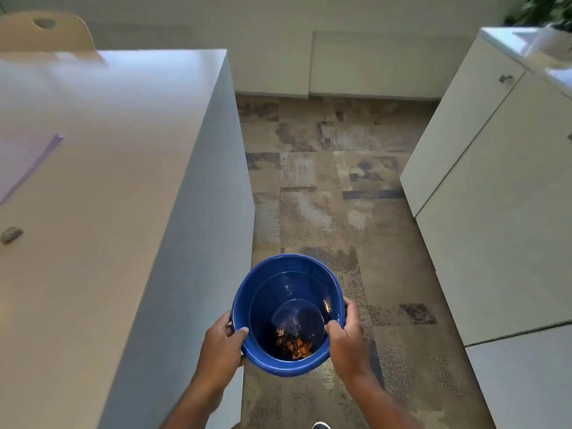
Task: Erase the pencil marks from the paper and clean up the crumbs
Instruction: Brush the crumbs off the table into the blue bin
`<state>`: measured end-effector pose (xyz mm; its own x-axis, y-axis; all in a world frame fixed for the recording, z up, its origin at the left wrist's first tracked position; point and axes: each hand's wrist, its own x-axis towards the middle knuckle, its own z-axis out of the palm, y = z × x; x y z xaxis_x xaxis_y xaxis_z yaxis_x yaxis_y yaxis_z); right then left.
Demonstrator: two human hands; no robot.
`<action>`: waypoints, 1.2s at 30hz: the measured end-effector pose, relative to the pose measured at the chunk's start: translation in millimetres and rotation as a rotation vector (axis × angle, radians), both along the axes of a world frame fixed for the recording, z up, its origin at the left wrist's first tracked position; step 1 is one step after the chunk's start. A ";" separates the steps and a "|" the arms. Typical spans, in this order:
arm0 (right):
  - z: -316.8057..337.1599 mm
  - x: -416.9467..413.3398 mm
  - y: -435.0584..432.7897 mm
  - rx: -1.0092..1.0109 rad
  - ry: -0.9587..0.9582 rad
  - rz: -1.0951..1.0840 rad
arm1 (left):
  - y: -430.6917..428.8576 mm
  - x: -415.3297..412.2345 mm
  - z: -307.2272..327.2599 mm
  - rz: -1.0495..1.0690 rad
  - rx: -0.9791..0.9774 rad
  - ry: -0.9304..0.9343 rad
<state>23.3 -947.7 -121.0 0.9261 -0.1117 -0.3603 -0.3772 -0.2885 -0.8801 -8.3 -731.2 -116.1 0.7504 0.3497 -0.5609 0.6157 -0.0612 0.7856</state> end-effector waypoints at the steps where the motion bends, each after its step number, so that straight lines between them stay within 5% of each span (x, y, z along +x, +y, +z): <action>1: -14.2 3.8 -1.2 -0.010 0.021 0.000 | -2.2 1.7 -12.0 0.032 -0.019 0.023; 26: -481.7 65.9 14.7 0.091 0.391 -0.028 | 9.5 62.5 -477.6 0.307 -0.101 0.238; 36: -608.1 94.6 10.6 0.068 0.505 0.047 | 15.6 85.8 -615.9 0.269 -0.069 0.237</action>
